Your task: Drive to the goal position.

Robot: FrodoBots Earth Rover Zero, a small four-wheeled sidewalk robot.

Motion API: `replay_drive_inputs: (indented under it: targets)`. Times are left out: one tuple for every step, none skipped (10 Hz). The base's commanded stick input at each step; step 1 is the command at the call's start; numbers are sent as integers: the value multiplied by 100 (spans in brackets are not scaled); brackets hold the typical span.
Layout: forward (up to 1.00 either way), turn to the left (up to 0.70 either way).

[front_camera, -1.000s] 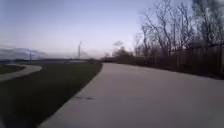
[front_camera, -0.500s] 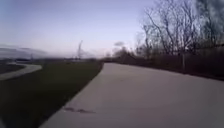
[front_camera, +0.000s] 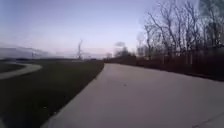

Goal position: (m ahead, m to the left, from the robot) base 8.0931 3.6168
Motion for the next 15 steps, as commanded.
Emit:
replay_drive_inputs:
  targets:
    - [100, 0]
    - [100, 0]
    - [100, 0]
    - [100, 0]
    - [100, 0]
    - [100, 0]
    - [100, 0]
    - [100, 0]
    - [100, 0]
    - [100, 0]
    - [100, 0]
    - [100, 0]
    - [100, 0]
    - [100, 0]
    - [100, 0]
